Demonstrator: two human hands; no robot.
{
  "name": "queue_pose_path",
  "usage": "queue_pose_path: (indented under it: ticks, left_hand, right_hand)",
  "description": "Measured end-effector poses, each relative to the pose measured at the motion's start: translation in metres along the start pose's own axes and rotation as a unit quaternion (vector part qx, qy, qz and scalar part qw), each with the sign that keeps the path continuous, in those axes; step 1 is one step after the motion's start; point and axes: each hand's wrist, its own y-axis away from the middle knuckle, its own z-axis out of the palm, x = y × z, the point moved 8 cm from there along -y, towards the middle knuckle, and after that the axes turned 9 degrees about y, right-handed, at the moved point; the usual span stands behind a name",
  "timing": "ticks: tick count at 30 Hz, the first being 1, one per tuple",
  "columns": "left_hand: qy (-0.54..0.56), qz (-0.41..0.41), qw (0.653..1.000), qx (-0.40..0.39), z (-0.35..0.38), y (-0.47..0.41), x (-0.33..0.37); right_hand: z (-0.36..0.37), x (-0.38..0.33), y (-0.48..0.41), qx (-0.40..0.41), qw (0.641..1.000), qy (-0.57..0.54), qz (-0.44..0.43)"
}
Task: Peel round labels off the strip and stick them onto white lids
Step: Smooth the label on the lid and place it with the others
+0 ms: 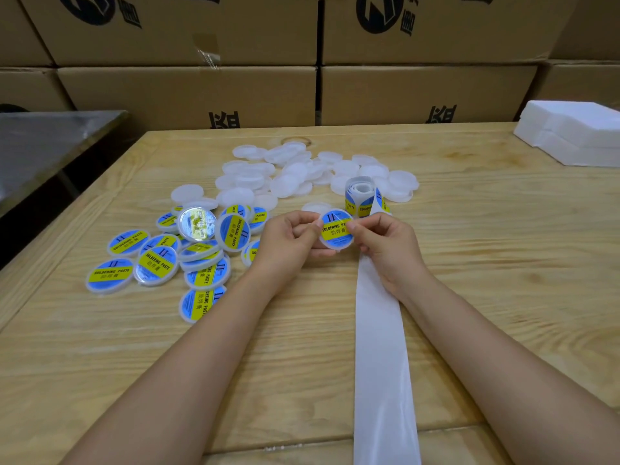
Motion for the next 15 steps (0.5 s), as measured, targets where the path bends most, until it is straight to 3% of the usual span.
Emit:
queue_pose_path:
  ticks: [9,15]
  left_hand:
    - [0.040,-0.012,0.999,0.011,0.004,0.001,0.002]
    - [0.060,-0.026,0.998,-0.013,0.008,0.002,0.001]
  right_hand:
    - [-0.003,-0.016,0.009,0.056,0.990,0.087,-0.096]
    - [-0.003,-0.017,0.008,0.054,0.991,0.079,-0.090]
